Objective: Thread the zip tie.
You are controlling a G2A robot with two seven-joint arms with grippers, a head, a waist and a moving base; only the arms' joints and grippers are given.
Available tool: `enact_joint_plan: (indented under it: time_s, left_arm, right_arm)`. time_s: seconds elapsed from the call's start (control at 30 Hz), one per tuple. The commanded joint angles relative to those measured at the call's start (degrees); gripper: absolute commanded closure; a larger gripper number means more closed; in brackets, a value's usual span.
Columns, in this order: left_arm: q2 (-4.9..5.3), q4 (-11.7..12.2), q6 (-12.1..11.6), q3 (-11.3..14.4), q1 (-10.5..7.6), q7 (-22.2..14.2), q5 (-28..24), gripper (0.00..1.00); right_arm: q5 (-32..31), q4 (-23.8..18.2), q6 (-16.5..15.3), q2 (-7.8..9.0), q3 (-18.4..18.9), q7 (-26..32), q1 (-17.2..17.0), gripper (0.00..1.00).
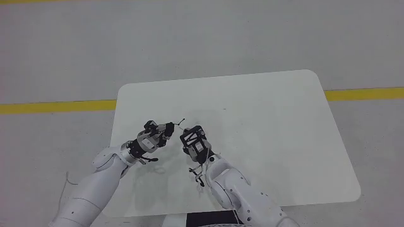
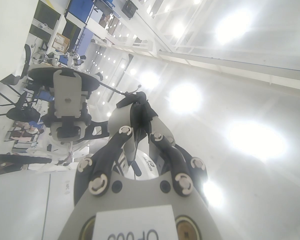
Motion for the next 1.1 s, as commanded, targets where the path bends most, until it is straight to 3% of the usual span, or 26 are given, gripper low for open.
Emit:
enact_joint_plan:
  time_s: [0.0, 1.07]
  left_arm:
    - [0.00, 0.00, 0.00, 0.00, 0.00, 0.00, 0.00, 1.00]
    - [0.00, 0.00, 0.00, 0.00, 0.00, 0.00, 0.00, 1.00]
  right_arm:
    - [-0.14, 0.25, 0.14, -0.04, -0.06, 0.55, 0.13, 1.00]
    - [-4.58, 1.87, 0.85, -0.26, -0.34, 5.35, 0.73, 1.00]
